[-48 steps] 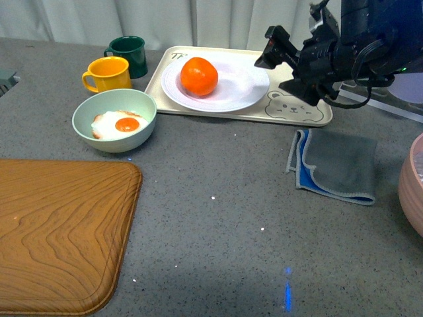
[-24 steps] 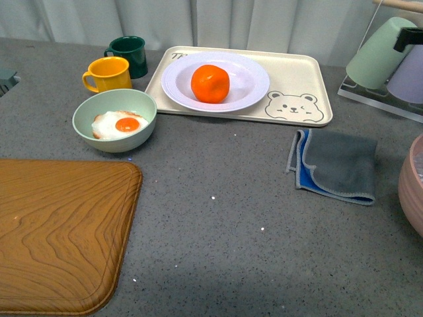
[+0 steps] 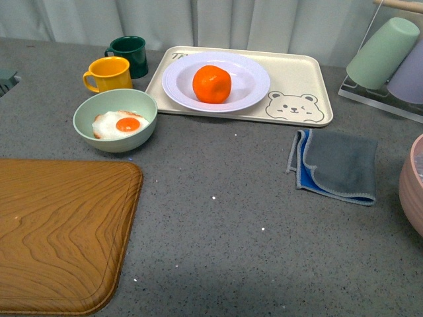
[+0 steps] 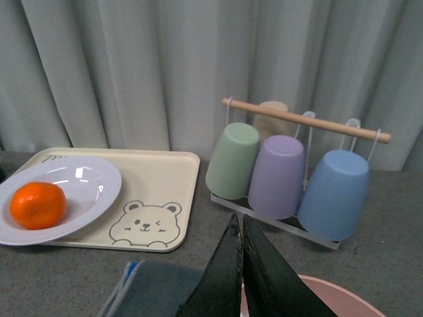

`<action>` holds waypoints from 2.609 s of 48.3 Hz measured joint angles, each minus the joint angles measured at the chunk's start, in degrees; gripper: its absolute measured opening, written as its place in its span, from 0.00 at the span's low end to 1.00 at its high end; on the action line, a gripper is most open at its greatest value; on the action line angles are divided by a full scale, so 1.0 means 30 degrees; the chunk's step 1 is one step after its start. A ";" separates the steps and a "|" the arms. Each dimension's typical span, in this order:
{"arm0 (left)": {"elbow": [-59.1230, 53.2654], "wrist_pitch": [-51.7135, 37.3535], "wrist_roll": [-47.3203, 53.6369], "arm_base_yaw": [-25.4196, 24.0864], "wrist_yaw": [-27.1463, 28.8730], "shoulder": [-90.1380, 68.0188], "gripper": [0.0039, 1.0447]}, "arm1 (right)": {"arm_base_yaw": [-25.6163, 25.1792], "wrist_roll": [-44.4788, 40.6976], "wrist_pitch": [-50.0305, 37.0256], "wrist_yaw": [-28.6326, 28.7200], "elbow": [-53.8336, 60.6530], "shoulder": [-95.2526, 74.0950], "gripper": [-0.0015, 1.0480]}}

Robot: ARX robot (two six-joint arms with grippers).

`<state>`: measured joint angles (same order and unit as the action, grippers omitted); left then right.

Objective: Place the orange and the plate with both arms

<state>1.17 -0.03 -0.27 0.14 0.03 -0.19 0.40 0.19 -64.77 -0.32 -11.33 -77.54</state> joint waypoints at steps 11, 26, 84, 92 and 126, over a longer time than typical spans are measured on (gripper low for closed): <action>0.0000 0.0000 0.0000 0.0000 -0.0007 0.0000 0.94 | -0.0102 0.0000 0.1523 0.0022 0.1464 0.3133 0.01; 0.0000 0.0000 0.0000 0.0000 -0.0007 0.0000 0.94 | -0.0102 0.0007 0.4750 0.0066 0.2863 0.7774 0.01; 0.0000 0.0000 0.0000 0.0000 -0.0007 0.0000 0.94 | -0.0102 0.0000 1.6436 0.0080 0.3679 2.0764 0.01; 0.0000 0.0000 0.0007 0.0000 -0.0007 0.0000 0.94 | -0.0102 0.0000 1.7544 0.0087 0.3679 2.1872 0.01; 0.0000 0.0000 0.0000 0.0000 0.0000 0.0000 0.94 | -0.0109 -0.0022 2.1566 0.0131 0.3672 2.5762 0.51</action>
<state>1.17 -0.03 -0.27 0.14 0.03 -0.19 0.08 0.12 -0.08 0.08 -0.32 -0.25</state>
